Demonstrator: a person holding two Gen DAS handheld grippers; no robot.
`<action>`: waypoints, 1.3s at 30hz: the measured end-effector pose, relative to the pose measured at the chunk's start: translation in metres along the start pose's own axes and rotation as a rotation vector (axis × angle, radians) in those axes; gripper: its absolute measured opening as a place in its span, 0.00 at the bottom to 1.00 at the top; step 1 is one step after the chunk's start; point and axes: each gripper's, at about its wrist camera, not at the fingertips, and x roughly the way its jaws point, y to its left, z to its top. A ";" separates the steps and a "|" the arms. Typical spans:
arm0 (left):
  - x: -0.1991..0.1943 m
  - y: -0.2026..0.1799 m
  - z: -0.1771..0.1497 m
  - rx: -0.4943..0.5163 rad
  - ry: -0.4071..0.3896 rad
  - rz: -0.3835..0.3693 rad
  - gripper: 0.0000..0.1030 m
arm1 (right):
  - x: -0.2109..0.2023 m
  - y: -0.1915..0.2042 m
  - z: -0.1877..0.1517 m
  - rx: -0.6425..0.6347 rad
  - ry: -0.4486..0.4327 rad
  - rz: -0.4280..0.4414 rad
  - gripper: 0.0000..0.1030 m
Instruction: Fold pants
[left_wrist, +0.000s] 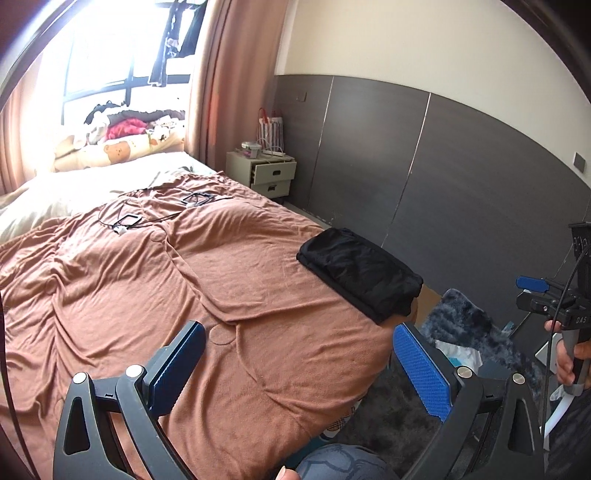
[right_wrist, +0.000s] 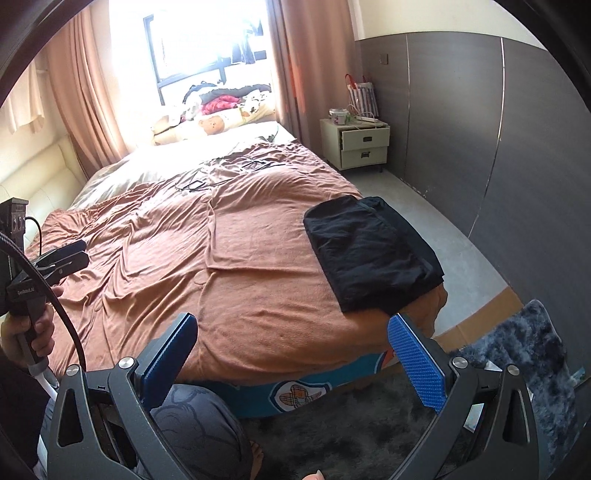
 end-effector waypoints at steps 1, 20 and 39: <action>-0.007 0.001 -0.004 0.000 -0.008 0.006 1.00 | -0.004 0.003 -0.003 -0.003 -0.008 0.002 1.00; -0.127 0.016 -0.075 0.007 -0.145 0.119 1.00 | -0.060 0.058 -0.077 0.036 -0.168 0.015 1.00; -0.190 0.011 -0.149 -0.025 -0.168 0.217 1.00 | -0.070 0.109 -0.150 0.013 -0.219 0.033 1.00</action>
